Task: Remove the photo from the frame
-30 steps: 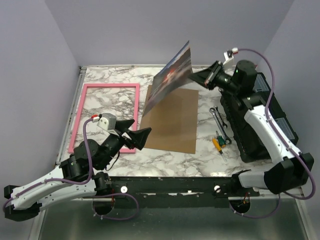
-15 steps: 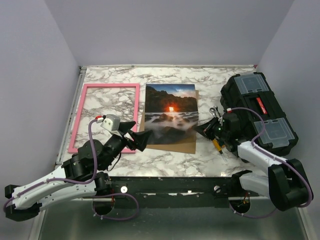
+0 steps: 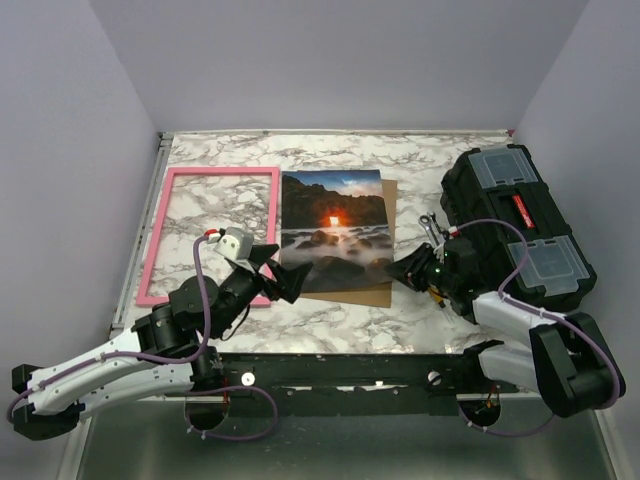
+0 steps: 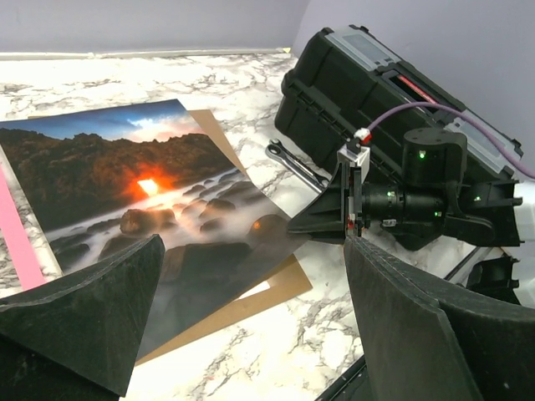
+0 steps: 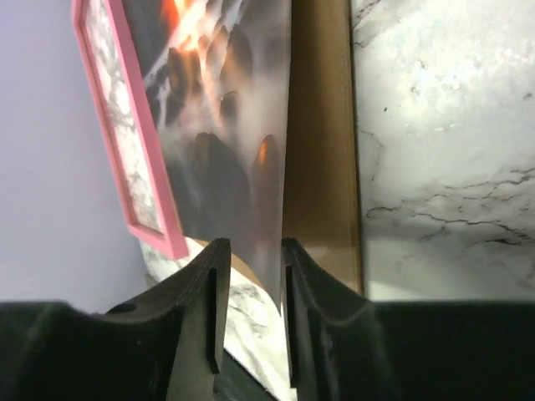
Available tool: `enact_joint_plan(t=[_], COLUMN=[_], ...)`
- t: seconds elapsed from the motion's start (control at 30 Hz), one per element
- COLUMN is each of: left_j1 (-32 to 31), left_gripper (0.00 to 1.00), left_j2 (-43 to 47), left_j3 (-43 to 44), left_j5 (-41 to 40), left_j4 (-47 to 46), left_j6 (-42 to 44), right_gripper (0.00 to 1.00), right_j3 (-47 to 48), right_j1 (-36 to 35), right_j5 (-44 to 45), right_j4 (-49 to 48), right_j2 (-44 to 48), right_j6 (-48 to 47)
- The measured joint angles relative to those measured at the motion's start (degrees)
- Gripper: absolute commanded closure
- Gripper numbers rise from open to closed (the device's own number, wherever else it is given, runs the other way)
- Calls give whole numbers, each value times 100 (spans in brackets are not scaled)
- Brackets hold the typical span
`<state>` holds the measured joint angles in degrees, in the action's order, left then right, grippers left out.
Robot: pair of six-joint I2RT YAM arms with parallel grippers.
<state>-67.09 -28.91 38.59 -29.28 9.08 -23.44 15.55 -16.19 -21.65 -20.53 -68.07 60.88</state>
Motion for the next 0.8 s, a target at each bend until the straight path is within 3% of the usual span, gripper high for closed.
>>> enact_joint_plan(t=[0.13,0.2,0.47,0.8], left_j1=[0,0,24,35], left_gripper=[7,7,7,3], left_j2=[-42,-42,39,625], left_j3=[2,2,46,627], left_j5=[35,39,26,-162], left_j4=[-7,0,28,63], left_j6=[-2,-4,63,629], right_gripper=[24,18,8,0], right_j3=[83,190,1088,4175], right_j1=[-4,-4,-4,-4], right_j5=[24,101,461,1132], right_j4=[726,1325,3954,5351], right_j2=[317,605,2708,3864], right_j6=[-315,-481,-1202,-2702])
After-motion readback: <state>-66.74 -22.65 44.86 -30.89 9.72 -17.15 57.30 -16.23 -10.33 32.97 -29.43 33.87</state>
